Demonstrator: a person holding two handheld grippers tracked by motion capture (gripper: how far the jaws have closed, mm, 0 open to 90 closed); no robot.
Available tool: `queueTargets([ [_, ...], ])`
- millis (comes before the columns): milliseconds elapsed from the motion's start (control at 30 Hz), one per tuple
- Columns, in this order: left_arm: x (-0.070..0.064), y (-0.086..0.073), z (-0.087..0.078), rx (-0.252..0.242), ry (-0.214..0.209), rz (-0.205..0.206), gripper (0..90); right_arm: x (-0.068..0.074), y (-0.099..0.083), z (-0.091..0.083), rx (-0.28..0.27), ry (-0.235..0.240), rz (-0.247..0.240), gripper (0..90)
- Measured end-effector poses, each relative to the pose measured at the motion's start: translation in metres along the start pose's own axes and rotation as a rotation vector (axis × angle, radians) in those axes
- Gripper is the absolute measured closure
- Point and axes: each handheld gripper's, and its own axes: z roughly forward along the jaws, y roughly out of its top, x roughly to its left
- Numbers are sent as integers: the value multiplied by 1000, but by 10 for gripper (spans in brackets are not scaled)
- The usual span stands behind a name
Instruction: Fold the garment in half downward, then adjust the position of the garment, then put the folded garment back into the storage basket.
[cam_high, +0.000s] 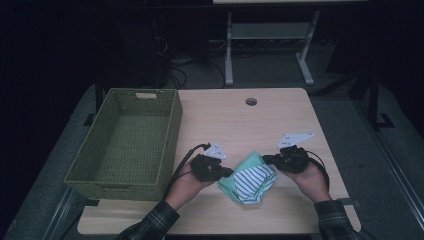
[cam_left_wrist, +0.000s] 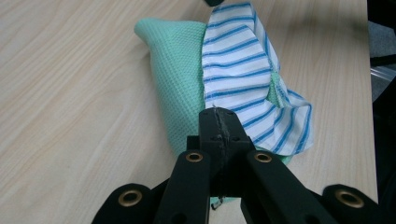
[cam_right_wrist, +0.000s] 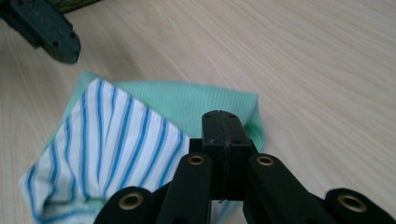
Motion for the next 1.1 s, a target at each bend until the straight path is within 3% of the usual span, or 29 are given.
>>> queueTargets([
  [133, -3, 2, 5, 1, -2, -3, 895, -2, 10, 12, -8, 19, -9, 899],
  [267, -7, 3, 14, 29, -1, 20, 895, 0, 18, 25, -5, 39, -13, 899],
  [400, -5, 1, 26, 101, 52, 75, 895, 0, 21, 40, 11, 49, -26, 899],
  [467, -4, 0, 32, 119, 66, 65, 895, -2, 20, 47, 22, 50, -24, 900],
  [600, 1, -4, 40, 195, 100, 96, 896, -5, 15, 61, 61, 50, -14, 900],
  [700, 4, -6, 44, 225, 109, 89, 897, -8, 12, 69, 88, 46, -1, 900],
  [867, 13, -10, 39, 235, 119, 38, 898, -14, 5, 75, 112, 43, 20, 900],
  [1000, 21, -13, 35, 224, 113, 2, 897, -13, 3, 74, 109, 29, 9, 900],
  [1100, 22, -12, 33, 209, 101, -1, 896, -12, 3, 72, 100, 39, -2, 900],
])
